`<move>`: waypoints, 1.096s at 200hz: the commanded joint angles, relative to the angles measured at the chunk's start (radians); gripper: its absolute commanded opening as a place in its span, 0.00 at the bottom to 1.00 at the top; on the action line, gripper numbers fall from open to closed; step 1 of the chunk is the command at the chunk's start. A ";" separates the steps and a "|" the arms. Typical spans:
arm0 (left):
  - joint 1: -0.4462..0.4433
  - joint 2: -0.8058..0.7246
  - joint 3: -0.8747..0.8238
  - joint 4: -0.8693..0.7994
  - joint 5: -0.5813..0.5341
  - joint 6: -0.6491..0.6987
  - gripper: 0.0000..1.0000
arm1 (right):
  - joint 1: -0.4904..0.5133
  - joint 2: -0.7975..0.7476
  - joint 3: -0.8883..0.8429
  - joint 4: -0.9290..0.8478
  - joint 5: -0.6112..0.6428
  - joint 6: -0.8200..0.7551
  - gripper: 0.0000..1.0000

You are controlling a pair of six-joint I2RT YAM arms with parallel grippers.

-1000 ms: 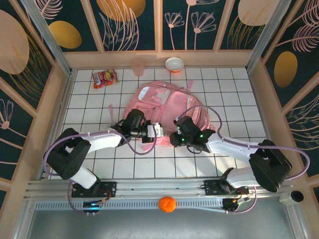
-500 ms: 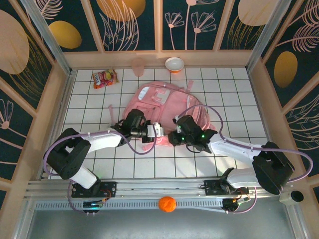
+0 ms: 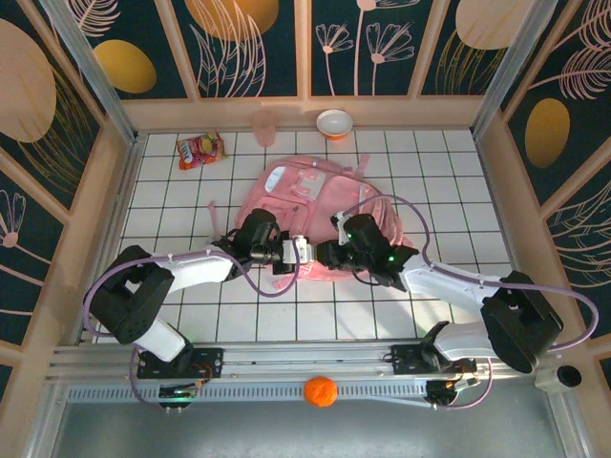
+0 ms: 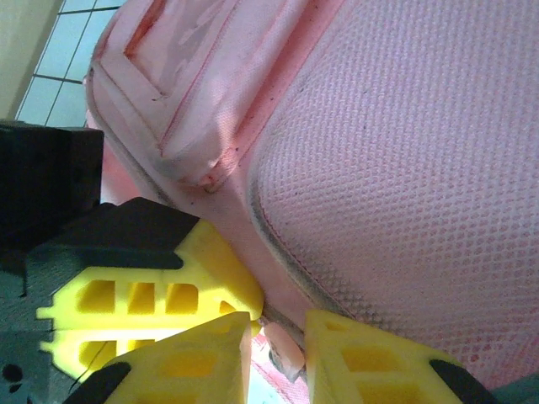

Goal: Pack books, pencil case, and school supplies into a backpack

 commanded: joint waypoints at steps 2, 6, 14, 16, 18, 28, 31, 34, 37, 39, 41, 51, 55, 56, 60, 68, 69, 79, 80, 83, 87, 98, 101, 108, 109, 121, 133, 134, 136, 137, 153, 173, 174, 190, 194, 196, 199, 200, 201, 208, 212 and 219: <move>-0.012 -0.005 0.021 0.007 0.071 -0.014 0.00 | -0.009 0.033 0.002 0.003 -0.022 0.013 0.26; -0.012 -0.005 0.021 0.007 0.069 -0.015 0.00 | -0.010 0.036 0.003 0.000 -0.024 0.014 0.27; -0.012 -0.005 0.021 0.007 0.070 -0.014 0.00 | -0.012 0.045 0.005 -0.006 -0.028 0.019 0.28; -0.012 -0.005 0.021 0.007 0.071 -0.015 0.00 | -0.011 0.047 0.006 -0.007 -0.028 0.020 0.28; -0.012 -0.005 0.021 0.006 0.071 -0.014 0.00 | -0.012 0.048 0.007 -0.007 -0.028 0.021 0.28; -0.012 -0.005 0.021 0.008 0.075 -0.014 0.00 | -0.015 0.060 0.008 -0.004 -0.029 0.025 0.28; -0.012 -0.005 0.021 0.008 0.074 -0.015 0.00 | -0.014 0.063 0.008 -0.004 -0.029 0.026 0.28; -0.012 -0.005 0.021 0.008 0.075 -0.014 0.00 | -0.015 0.065 0.009 -0.003 -0.029 0.027 0.28; -0.012 -0.005 0.021 0.008 0.074 -0.014 0.00 | -0.016 0.068 0.009 0.000 -0.029 0.028 0.27; -0.012 -0.005 0.021 0.009 0.074 -0.014 0.00 | -0.016 0.070 0.011 0.001 -0.029 0.028 0.27; -0.012 -0.005 0.021 0.010 0.074 -0.014 0.00 | -0.017 0.070 0.010 0.003 -0.030 0.028 0.26; -0.012 -0.006 0.022 0.009 0.075 -0.016 0.00 | -0.018 0.076 0.013 0.014 -0.033 0.029 0.22; -0.012 -0.006 0.023 0.010 0.072 -0.016 0.00 | -0.017 0.077 0.014 0.017 -0.033 0.030 0.20; -0.012 -0.006 0.023 0.010 0.071 -0.016 0.00 | -0.018 0.077 0.014 0.017 -0.033 0.030 0.19; -0.012 -0.007 0.023 0.010 0.069 -0.016 0.00 | -0.019 0.077 0.016 0.017 -0.032 0.032 0.17; -0.012 -0.008 0.021 0.009 0.060 -0.019 0.00 | -0.019 0.072 0.019 0.011 -0.020 0.033 0.10; -0.012 -0.008 0.021 0.010 0.059 -0.020 0.00 | -0.018 0.071 0.020 0.009 -0.018 0.033 0.09; -0.012 -0.007 0.022 0.008 0.037 -0.030 0.00 | -0.018 0.054 0.022 -0.012 0.017 0.040 0.00; -0.012 -0.008 0.021 0.009 0.033 -0.031 0.00 | -0.018 0.052 0.021 -0.013 0.021 0.040 0.00; -0.012 -0.007 0.021 0.009 0.024 -0.035 0.00 | -0.018 0.044 0.020 -0.020 0.031 0.043 0.00; -0.012 -0.006 0.021 0.008 0.011 -0.041 0.00 | -0.018 0.033 0.018 -0.026 0.046 0.046 0.00; -0.011 -0.005 0.015 0.011 -0.025 -0.053 0.00 | -0.019 -0.014 0.004 -0.042 0.083 0.058 0.00; -0.010 -0.005 0.015 0.012 -0.034 -0.058 0.00 | -0.020 -0.027 -0.004 -0.045 0.091 0.062 0.00; -0.009 -0.005 0.010 0.019 -0.055 -0.069 0.00 | -0.023 -0.063 -0.021 -0.050 0.110 0.074 0.00; -0.009 -0.005 0.009 0.020 -0.057 -0.072 0.00 | -0.023 -0.068 -0.024 -0.052 0.112 0.077 0.00; 0.000 -0.007 -0.002 0.036 -0.067 -0.097 0.00 | -0.034 -0.134 -0.063 -0.058 0.143 0.106 0.00; 0.018 -0.016 -0.020 0.064 -0.060 -0.135 0.00 | -0.054 -0.206 -0.111 -0.057 0.162 0.136 0.00; 0.019 -0.018 -0.022 0.067 -0.060 -0.138 0.00 | -0.057 -0.212 -0.116 -0.055 0.163 0.138 0.00; 0.025 -0.020 -0.026 0.074 -0.058 -0.146 0.00 | -0.062 -0.227 -0.127 -0.052 0.164 0.144 0.00; 0.027 -0.022 -0.028 0.077 -0.056 -0.150 0.00 | -0.062 -0.227 -0.127 -0.052 0.164 0.144 0.00; 0.060 -0.043 -0.052 0.127 -0.030 -0.204 0.00 | -0.097 -0.328 -0.201 -0.029 0.159 0.185 0.00; 0.080 -0.070 -0.065 0.133 -0.015 -0.215 0.00 | -0.142 -0.437 -0.271 -0.002 0.154 0.227 0.00; 0.082 -0.071 -0.066 0.132 -0.016 -0.215 0.00 | -0.144 -0.442 -0.274 -0.002 0.154 0.229 0.00; 0.101 -0.090 -0.076 0.123 -0.015 -0.213 0.00 | -0.172 -0.514 -0.301 -0.013 0.173 0.251 0.00; 0.107 -0.094 -0.080 0.124 -0.012 -0.214 0.00 | -0.179 -0.531 -0.305 -0.017 0.179 0.256 0.00; 0.111 -0.096 -0.083 0.123 -0.012 -0.214 0.00 | -0.182 -0.538 -0.306 -0.022 0.179 0.257 0.00; 0.115 -0.101 -0.085 0.123 -0.011 -0.214 0.00 | -0.186 -0.550 -0.307 -0.024 0.180 0.259 0.00; 0.117 -0.103 -0.087 0.123 -0.011 -0.214 0.00 | -0.187 -0.552 -0.307 -0.026 0.180 0.260 0.00; 0.118 -0.104 -0.088 0.123 -0.011 -0.214 0.00 | -0.189 -0.557 -0.309 -0.026 0.180 0.260 0.00; 0.131 -0.113 -0.096 0.125 -0.008 -0.217 0.00 | -0.197 -0.579 -0.313 -0.030 0.199 0.261 0.00; 0.137 -0.121 -0.101 0.133 -0.001 -0.223 0.00 | -0.201 -0.589 -0.315 -0.031 0.198 0.262 0.00; 0.146 -0.132 -0.111 0.149 0.003 -0.234 0.00 | -0.206 -0.601 -0.317 -0.029 0.190 0.260 0.00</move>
